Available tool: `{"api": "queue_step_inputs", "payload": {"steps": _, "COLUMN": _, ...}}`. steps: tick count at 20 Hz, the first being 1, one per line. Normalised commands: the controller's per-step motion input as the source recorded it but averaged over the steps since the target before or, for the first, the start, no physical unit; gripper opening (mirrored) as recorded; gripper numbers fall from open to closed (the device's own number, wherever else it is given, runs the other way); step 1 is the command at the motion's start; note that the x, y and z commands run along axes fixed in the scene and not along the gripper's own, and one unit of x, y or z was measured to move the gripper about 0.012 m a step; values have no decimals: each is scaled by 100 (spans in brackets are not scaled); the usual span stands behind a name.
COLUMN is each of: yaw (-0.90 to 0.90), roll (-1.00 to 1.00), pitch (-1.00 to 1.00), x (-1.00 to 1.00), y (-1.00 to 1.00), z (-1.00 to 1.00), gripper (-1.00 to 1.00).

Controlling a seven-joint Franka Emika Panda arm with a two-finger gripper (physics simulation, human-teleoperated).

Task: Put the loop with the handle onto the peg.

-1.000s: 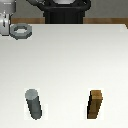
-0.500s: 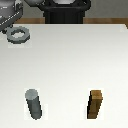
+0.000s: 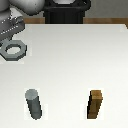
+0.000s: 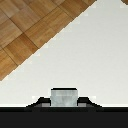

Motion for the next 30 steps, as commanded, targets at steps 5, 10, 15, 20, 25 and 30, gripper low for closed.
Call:
{"api": "queue_step_inputs", "payload": {"steps": 5, "yaw": 0, "roll": 0, "pitch": 0, "x": 60, "y": 30, "z": 0, "gripper": -100}}
{"api": "queue_step_inputs", "payload": {"steps": 10, "yaw": 0, "roll": 0, "pitch": 0, "x": 0, "y": 100, "z": 0, "gripper": -100}}
{"api": "queue_step_inputs", "payload": {"steps": 15, "yaw": 0, "roll": 0, "pitch": 0, "x": 0, "y": 20, "z": 60, "gripper": -100}}
{"api": "queue_step_inputs", "payload": {"steps": 20, "yaw": 0, "roll": 0, "pitch": 0, "x": 20, "y": 0, "z": 0, "gripper": -100}}
{"api": "queue_step_inputs", "payload": {"steps": 25, "yaw": 0, "roll": 0, "pitch": 0, "x": 80, "y": 0, "z": 0, "gripper": -100}}
{"api": "queue_step_inputs", "payload": {"steps": 30, "yaw": 0, "roll": 0, "pitch": 0, "x": 100, "y": 0, "z": 0, "gripper": -100}}
